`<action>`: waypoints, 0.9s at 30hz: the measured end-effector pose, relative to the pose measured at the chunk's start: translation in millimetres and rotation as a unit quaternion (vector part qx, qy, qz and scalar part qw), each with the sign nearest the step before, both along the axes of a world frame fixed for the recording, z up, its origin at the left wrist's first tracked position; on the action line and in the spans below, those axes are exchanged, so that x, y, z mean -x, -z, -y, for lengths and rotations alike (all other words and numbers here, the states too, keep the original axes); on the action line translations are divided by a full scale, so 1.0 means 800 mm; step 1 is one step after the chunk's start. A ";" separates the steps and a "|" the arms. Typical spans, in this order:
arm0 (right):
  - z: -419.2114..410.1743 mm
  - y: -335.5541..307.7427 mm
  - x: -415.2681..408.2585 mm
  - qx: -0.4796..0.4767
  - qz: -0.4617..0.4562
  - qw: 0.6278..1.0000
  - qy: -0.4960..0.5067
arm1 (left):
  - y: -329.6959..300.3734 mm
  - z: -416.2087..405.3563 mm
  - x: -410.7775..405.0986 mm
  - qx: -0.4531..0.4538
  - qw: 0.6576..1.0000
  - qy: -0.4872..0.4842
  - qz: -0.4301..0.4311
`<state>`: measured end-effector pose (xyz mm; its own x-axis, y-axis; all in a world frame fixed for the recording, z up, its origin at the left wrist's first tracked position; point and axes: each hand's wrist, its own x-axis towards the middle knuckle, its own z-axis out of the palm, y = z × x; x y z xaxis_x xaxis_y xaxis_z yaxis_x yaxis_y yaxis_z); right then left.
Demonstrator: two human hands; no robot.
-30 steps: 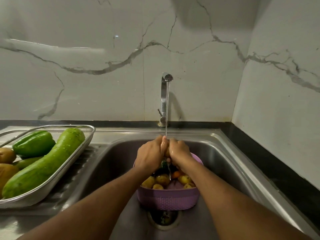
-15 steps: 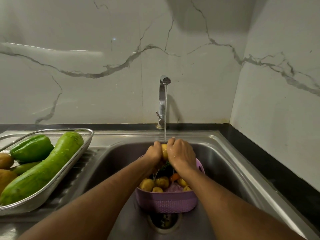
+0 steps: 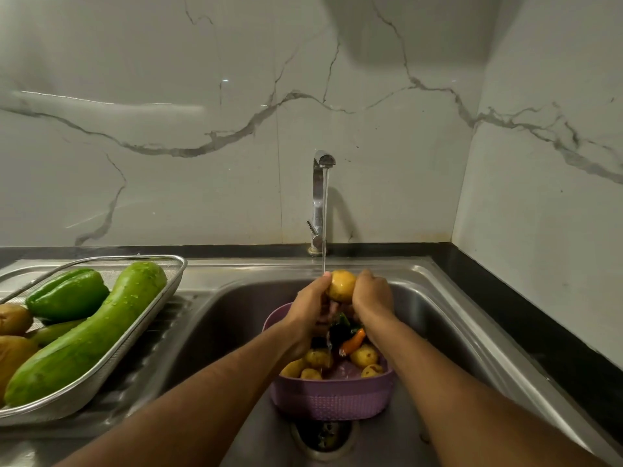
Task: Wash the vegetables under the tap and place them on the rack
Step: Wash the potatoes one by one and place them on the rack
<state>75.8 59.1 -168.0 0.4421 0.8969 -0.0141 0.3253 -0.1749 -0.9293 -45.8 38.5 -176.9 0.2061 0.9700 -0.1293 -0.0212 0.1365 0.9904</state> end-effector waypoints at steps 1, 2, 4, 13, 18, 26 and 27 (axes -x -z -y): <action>-0.005 0.003 0.001 0.019 -0.038 0.999 -0.010 | -0.001 -0.001 0.003 0.013 1.000 0.000 0.017; -0.006 0.004 0.002 0.040 -0.075 0.996 -0.021 | -0.002 -0.002 0.007 0.018 0.999 0.002 0.029; -0.007 0.007 0.002 0.066 -0.108 0.991 -0.036 | -0.002 -0.001 0.014 0.019 0.999 0.012 0.029; -0.003 0.005 0.006 0.029 -0.055 0.997 -0.043 | -0.007 -0.001 0.021 0.069 0.996 0.029 0.058; -0.001 0.015 0.014 -0.031 0.098 0.993 -0.063 | -0.005 -0.003 0.019 0.087 0.994 -0.060 0.014; -0.001 0.015 0.005 -0.011 0.124 0.991 -0.044 | -0.003 0.004 0.016 0.036 0.999 0.018 -0.016; 0.001 0.016 0.002 -0.010 0.131 0.990 -0.044 | -0.001 0.008 0.013 0.019 0.998 0.034 -0.041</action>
<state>74.0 58.7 -181.1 0.3474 0.9313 0.1097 0.5697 -0.1167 -0.8135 -56.1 32.3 -176.3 0.2588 0.9483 -0.1839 0.0701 0.1714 0.9827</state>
